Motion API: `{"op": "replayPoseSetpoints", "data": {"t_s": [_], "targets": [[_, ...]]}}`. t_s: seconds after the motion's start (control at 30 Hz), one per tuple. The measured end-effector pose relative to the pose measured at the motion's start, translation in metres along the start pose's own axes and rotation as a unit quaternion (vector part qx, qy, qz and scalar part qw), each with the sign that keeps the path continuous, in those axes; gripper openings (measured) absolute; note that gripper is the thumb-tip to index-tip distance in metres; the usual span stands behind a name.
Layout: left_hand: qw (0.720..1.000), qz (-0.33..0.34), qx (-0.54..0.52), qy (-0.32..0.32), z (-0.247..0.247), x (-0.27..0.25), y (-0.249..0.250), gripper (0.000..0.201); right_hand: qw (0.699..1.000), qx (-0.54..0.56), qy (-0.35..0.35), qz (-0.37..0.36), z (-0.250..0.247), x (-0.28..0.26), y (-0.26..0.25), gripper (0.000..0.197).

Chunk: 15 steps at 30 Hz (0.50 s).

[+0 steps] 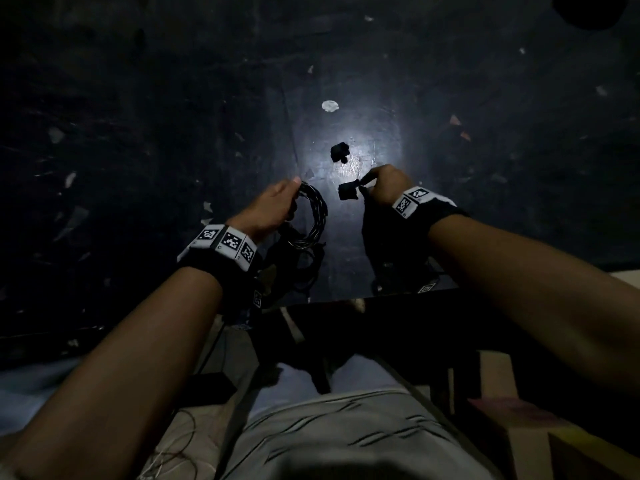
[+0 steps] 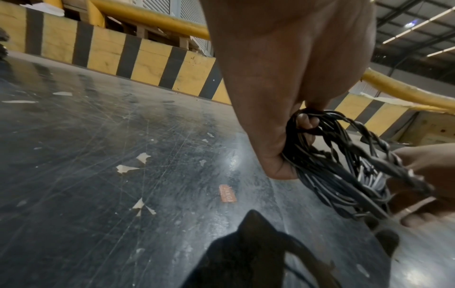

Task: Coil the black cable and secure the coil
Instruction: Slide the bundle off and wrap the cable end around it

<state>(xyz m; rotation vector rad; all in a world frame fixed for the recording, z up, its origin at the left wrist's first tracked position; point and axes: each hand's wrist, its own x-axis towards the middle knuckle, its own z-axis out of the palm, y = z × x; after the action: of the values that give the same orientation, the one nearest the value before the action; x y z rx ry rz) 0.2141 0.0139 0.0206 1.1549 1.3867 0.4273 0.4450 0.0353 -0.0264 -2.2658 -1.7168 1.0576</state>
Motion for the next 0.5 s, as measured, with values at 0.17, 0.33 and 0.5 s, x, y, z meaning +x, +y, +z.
{"op": "replayPoseSetpoints", "data": {"t_s": [0.17, 0.33, 0.5], "targets": [[1.000, -0.012, 0.018, -0.001, -0.003, 0.005, -0.003, 0.034, 0.997, 0.074, 0.026, -0.013, 0.013, 0.005, -0.011, 0.021], [1.000, -0.020, 0.019, -0.008, -0.003, 0.007, -0.004, 0.032, 0.994, 0.101, 0.008, -0.033, 0.030, 0.007, -0.027, 0.022], [1.000, -0.020, 0.012, -0.015, -0.004, 0.009, -0.008, 0.031, 0.989, 0.141, 0.016, -0.035, 0.040, 0.003, -0.038, 0.026]]}}
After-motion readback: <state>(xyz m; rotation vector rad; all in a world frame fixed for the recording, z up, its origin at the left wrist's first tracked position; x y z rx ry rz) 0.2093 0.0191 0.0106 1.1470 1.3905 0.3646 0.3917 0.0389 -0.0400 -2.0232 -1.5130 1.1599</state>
